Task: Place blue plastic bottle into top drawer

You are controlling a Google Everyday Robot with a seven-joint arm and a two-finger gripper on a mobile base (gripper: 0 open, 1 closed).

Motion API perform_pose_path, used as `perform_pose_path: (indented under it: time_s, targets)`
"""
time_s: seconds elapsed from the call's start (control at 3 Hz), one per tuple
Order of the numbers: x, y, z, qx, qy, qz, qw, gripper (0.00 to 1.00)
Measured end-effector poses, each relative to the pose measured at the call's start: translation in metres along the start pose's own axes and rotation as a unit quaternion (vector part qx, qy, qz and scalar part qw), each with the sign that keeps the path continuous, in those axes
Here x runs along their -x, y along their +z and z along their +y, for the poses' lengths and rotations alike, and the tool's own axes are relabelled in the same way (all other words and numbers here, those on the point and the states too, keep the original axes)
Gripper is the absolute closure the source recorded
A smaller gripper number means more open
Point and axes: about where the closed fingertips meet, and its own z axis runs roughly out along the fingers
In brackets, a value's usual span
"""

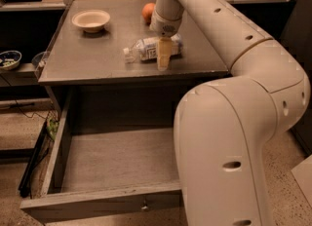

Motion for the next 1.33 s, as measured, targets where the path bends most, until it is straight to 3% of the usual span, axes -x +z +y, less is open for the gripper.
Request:
perform_pose_path:
  time_s: [0.67, 1.33]
  targets:
    - [-0.009, -0.003, -0.018, -0.008, -0.008, 0.003, 0.9999, 0.00]
    - [-0.008, -0.005, -0.021, -0.012, -0.008, 0.002, 0.9999, 0.48]
